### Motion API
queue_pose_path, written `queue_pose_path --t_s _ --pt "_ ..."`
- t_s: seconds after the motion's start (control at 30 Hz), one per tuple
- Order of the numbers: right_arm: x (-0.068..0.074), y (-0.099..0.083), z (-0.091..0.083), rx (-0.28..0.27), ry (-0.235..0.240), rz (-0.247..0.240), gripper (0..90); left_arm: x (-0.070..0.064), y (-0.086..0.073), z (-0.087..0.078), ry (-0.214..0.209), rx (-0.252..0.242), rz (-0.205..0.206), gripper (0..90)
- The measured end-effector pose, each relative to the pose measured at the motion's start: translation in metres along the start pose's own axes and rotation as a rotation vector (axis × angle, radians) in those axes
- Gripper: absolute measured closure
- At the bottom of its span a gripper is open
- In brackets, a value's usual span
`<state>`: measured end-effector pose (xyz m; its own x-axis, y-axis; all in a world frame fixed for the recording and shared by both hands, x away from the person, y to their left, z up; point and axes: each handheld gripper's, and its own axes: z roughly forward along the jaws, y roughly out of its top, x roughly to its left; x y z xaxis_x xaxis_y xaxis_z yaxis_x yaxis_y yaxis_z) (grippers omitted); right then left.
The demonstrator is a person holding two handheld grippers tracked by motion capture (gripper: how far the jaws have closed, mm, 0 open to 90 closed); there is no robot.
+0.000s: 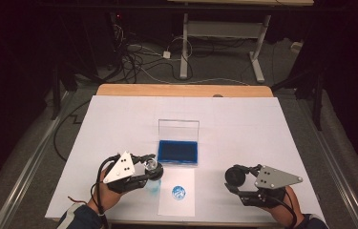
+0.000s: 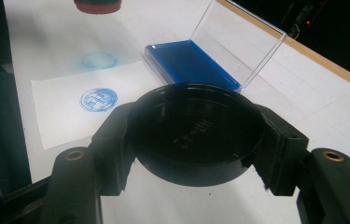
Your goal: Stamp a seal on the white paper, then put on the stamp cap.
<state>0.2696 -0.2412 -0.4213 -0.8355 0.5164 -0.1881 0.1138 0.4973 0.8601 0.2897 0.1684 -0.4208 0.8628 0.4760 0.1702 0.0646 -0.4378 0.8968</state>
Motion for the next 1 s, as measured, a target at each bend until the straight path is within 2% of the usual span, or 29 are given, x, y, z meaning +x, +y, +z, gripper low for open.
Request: queue_pose_path --t_s 0.33,1.0 --pt "0.003 -0.002 0.004 0.013 0.015 0.003 37.9 -0.002 0.006 -0.002 -0.005 -0.024 0.009 54.4" --pt "0.008 0.0 0.016 0.026 0.04 0.004 37.8 -0.003 0.01 -0.002 -0.016 -0.053 -0.005 54.4"
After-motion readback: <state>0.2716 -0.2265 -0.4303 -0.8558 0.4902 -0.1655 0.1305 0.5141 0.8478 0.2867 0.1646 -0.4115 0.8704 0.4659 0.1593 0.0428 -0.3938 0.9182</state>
